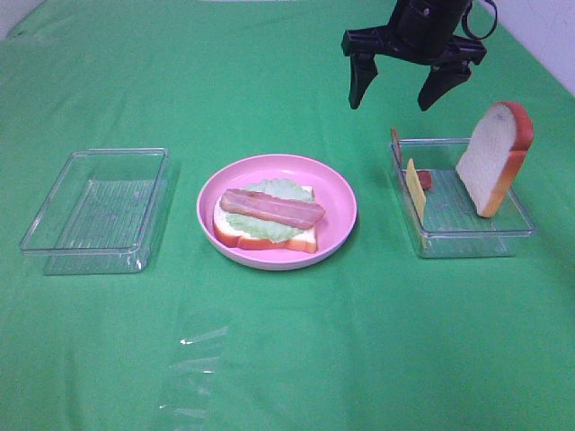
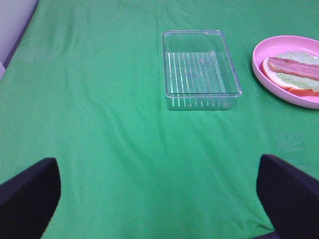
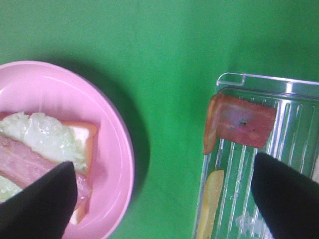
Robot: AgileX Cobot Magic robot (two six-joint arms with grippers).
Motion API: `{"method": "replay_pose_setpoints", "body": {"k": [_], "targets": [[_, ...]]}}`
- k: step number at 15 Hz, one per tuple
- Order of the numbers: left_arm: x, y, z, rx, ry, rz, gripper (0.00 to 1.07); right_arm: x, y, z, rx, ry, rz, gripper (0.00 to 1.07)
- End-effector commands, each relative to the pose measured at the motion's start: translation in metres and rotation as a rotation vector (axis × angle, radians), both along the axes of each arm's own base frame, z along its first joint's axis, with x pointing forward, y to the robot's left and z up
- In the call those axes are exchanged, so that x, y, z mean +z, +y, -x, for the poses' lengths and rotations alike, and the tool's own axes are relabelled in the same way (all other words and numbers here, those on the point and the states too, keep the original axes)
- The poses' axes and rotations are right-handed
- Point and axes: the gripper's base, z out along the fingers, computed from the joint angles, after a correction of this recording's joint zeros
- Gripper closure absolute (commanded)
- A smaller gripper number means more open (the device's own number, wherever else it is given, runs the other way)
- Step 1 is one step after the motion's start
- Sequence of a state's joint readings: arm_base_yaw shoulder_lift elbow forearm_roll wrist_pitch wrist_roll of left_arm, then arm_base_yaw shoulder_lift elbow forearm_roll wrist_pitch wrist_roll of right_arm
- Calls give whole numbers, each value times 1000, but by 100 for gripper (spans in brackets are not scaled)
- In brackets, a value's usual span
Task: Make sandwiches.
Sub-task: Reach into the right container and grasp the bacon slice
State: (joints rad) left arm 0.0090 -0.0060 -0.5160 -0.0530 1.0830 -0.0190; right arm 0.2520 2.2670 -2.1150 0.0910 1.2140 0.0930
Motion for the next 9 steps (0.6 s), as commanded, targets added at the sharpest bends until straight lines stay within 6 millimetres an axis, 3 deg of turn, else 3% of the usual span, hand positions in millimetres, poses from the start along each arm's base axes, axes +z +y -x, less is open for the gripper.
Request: {"method": "replay_pose_setpoints", "body": {"k": [1, 5, 9], "targets": [[0, 0, 3, 6, -27, 3, 6, -14, 1, -3, -9, 32, 4, 16], [0, 0, 3, 6, -27, 3, 6, -43, 3, -10, -11, 66, 14, 17], [0, 0, 3, 6, -27, 3, 6, -48, 4, -16, -29, 19, 1, 20]]}}
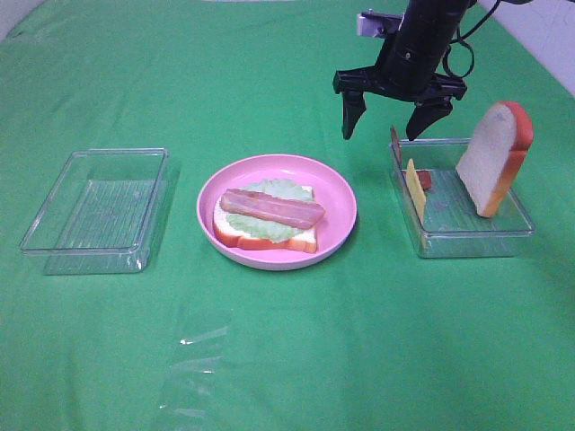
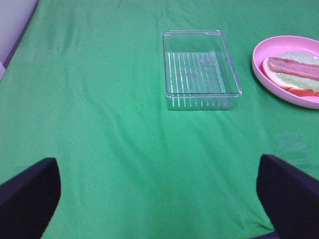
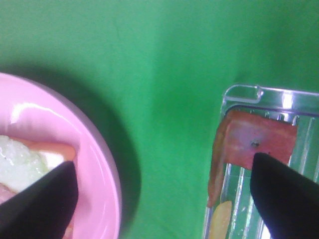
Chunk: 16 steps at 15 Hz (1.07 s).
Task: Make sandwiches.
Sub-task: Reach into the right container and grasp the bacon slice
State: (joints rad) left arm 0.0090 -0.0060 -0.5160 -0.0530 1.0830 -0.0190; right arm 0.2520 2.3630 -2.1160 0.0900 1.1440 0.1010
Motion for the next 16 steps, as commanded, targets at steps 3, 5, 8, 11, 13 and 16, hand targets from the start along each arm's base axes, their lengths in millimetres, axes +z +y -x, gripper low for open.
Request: {"method": "replay_pose_setpoints", "body": {"k": [3, 5, 8, 11, 13, 16], "targets": [[0, 0, 3, 6, -27, 3, 6, -6, 0, -4, -16, -9, 0, 23], [0, 0, 3, 6, -27, 3, 6, -6, 0, -4, -16, -19, 2, 24], [0, 0, 3, 6, -27, 3, 6, -7, -1, -5, -14, -20, 13, 30], [0, 0, 3, 6, -27, 3, 6, -7, -1, -4, -13, -16, 16, 41], [0, 0, 3, 6, -27, 3, 6, -7, -4, -5, -5, -25, 48, 41], [0, 0, 3, 6, -27, 3, 6, -8, -8, -6, 5, -34, 94, 41]]}}
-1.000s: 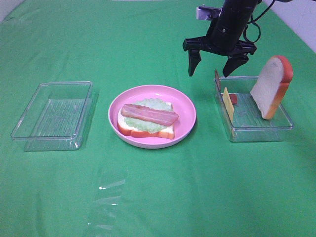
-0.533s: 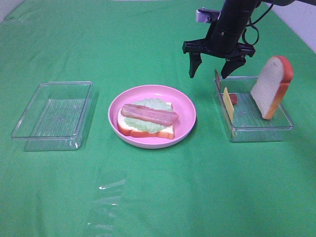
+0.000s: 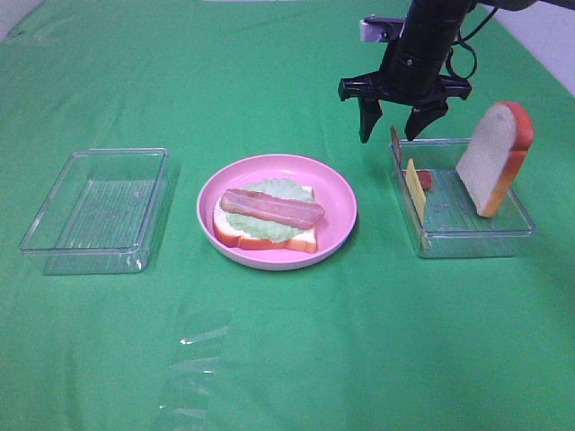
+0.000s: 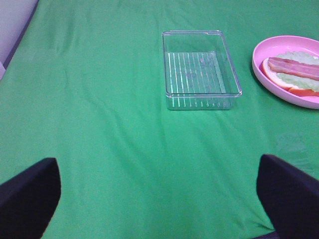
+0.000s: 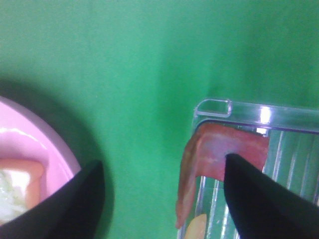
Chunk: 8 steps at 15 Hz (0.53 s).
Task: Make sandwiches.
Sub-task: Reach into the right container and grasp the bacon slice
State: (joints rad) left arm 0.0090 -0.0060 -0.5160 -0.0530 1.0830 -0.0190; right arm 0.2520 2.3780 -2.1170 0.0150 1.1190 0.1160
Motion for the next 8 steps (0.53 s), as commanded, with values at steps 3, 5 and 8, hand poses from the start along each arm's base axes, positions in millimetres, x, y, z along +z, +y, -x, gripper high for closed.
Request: {"method": "replay_pose_setpoints", "body": {"k": [3, 5, 8], "targets": [[0, 0, 3, 6, -27, 3, 6, -1, -3, 0, 8, 8, 28, 41], [0, 0, 3, 6, -27, 3, 6, -1, -3, 2, 8, 27, 31, 41], [0, 0, 3, 6, -27, 3, 6, -1, -3, 2, 8, 26, 31, 41]]}}
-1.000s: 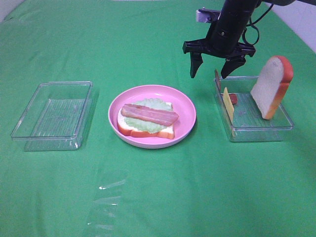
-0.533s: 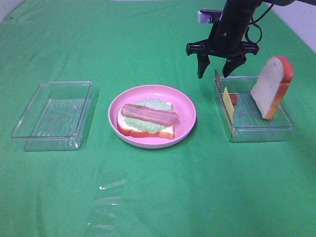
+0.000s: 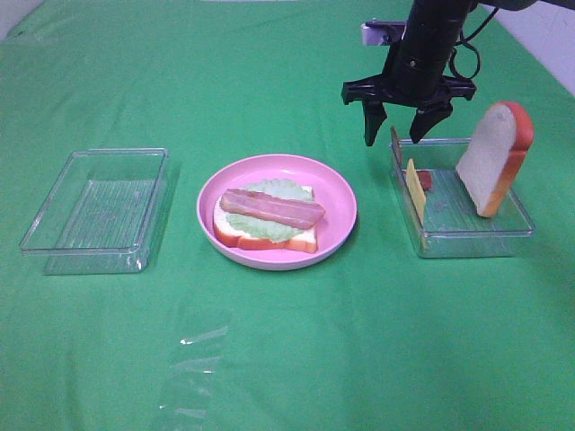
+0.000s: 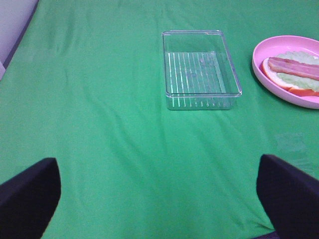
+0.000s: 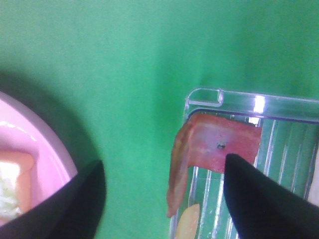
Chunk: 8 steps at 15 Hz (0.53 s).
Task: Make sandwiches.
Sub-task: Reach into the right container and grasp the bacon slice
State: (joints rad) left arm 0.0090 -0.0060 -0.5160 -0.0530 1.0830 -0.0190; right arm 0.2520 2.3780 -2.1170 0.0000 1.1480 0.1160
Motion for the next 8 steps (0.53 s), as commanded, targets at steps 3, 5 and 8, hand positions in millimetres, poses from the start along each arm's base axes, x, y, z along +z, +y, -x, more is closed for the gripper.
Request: {"method": "replay_pose_setpoints", "body": {"k": [3, 5, 8], "targets": [[0, 0, 3, 6, -27, 3, 6, -7, -1, 0, 5, 24, 15, 52], [0, 0, 3, 6, -27, 3, 6, -8, -1, 0, 4, 25, 15, 65], [0, 0, 3, 6, -27, 3, 6, -8, -1, 0, 5, 23, 18, 107]]}}
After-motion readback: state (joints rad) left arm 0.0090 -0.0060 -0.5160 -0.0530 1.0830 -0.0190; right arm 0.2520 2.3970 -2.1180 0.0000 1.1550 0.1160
